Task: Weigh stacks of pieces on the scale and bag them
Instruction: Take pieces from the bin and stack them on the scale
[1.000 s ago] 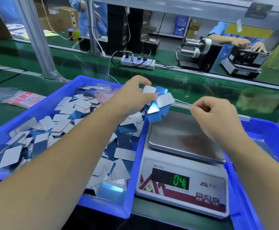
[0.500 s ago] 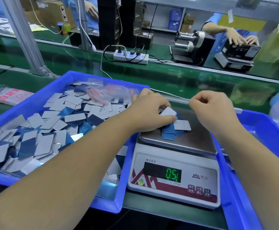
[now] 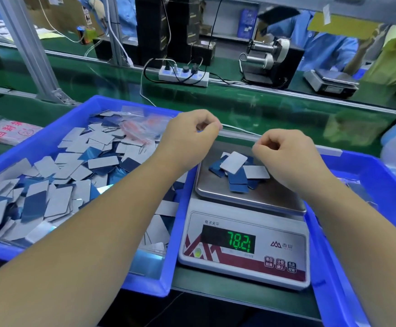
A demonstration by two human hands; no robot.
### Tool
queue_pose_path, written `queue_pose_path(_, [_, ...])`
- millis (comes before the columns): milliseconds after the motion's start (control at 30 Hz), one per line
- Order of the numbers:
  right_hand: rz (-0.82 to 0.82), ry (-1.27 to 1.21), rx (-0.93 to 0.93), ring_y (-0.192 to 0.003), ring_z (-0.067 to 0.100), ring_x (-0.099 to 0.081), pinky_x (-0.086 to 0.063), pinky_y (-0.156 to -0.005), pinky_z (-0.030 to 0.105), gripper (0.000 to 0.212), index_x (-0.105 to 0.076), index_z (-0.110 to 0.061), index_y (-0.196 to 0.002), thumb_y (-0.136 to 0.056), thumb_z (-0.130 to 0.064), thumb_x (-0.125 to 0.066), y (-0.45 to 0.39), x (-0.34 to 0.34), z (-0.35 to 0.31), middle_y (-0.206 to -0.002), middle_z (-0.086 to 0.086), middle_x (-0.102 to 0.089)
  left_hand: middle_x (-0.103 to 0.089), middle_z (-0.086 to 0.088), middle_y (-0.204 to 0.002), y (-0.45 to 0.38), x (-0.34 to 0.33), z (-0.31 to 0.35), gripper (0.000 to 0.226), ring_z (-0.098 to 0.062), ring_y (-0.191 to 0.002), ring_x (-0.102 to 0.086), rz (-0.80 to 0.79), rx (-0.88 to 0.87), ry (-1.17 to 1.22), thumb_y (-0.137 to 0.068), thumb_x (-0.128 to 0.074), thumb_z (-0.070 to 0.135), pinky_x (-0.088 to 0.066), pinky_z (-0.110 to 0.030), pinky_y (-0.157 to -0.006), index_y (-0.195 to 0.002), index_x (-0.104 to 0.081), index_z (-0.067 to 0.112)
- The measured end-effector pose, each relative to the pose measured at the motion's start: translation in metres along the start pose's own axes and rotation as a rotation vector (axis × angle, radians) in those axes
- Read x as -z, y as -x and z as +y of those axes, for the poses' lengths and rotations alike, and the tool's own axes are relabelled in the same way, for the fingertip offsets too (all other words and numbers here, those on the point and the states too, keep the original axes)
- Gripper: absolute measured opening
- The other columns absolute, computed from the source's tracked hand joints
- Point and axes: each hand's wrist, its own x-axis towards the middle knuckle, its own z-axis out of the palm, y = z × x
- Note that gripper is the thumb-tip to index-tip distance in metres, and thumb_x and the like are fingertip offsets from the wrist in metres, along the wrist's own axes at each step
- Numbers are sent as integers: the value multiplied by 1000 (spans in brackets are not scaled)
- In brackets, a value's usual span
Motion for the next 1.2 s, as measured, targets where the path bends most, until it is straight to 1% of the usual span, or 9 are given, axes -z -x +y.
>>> queue_pose_path(167, [-17,-8,15,-56,-5,-51,-38,-50,22,21,-66,-26,-67,-87,-23,-58,1,-1,0,-62,-23,-62,-49,19,-53,-2,0,-4,16,-1,-50,-43,-59,109,-22,-95,-54,24,-37,-21,-52,-87,-68,24])
queue_pose_path(300, [-30,3,15,-57,-5,-51,-36,-50,22,21,-66,-26,-68,-86,-24,-58,1,-1,-1,-62,-25,-62,-56,9,-82,-7,11,-13,17,-15,-70,-53,-135,293,-209,-89,-48,16,-40,-29,-60,-96,-57,28])
queue_pose_path(400, [-29,-2,17,-57,-5,-51,-35,-49,20,21,-65,-26,-67,-86,-23,-58,1,-2,-1,-62,-25,-61,-56,7,-93,-9,23,-22,20,-13,-77,-52,-236,380,-426,-87,-47,13,-39,-31,-61,-102,-54,25])
queue_pose_path(533, [-35,16,21,-57,-5,-51,-35,-48,19,20,-66,-26,-68,-86,-24,-58,1,-3,-2,-61,-24,-61,-59,7,-94,-9,20,-25,15,-12,-82,-55,-252,371,-415,-89,-51,18,-43,-31,-67,-99,-55,28])
queue_pose_path(633, [-22,5,19,-56,-4,-51,-34,-44,11,20,-66,-25,-67,-86,-22,-59,0,-1,-1,-60,-23,-61,-60,8,-86,-8,13,-19,7,-15,-75,-57,-204,338,-336,-89,-53,23,-40,-29,-60,-91,-54,30])
queue_pose_path(733, [-3,-7,17,-54,-4,-50,-33,-45,11,20,-66,-25,-67,-86,-21,-58,0,1,0,-59,-22,-61,-64,2,-89,-7,15,-16,10,-21,-80,-61,-239,342,-411,-88,-52,18,-46,-30,-63,-94,-59,21])
queue_pose_path(833, [-6,-1,14,-56,-3,-51,-35,-51,21,21,-66,-25,-67,-86,-21,-58,0,2,1,-59,-21,-61,-69,-6,-100,-7,31,-13,20,-27,-91,-63,-382,388,-632,-87,-50,12,-50,-31,-73,-99,-67,9])
queue_pose_path(1000, [-16,11,41,-57,-2,-51,-37,-52,23,22,-66,-26,-66,-87,-21,-60,1,0,1,-59,-21,-61,-74,6,-91,-1,48,-12,14,-17,-91,-66,-779,421,-767,-74,-77,31,-51,-31,-76,-87,-73,27])
queue_pose_path(1200, [-28,17,44,-57,-3,-52,-36,-51,23,24,-65,-28,-65,-88,-22,-60,2,0,-1,-58,-22,-61,-65,13,-89,1,42,-13,35,-8,-75,-57,-881,359,-865,-70,-87,29,-43,-25,-63,-100,-69,25])
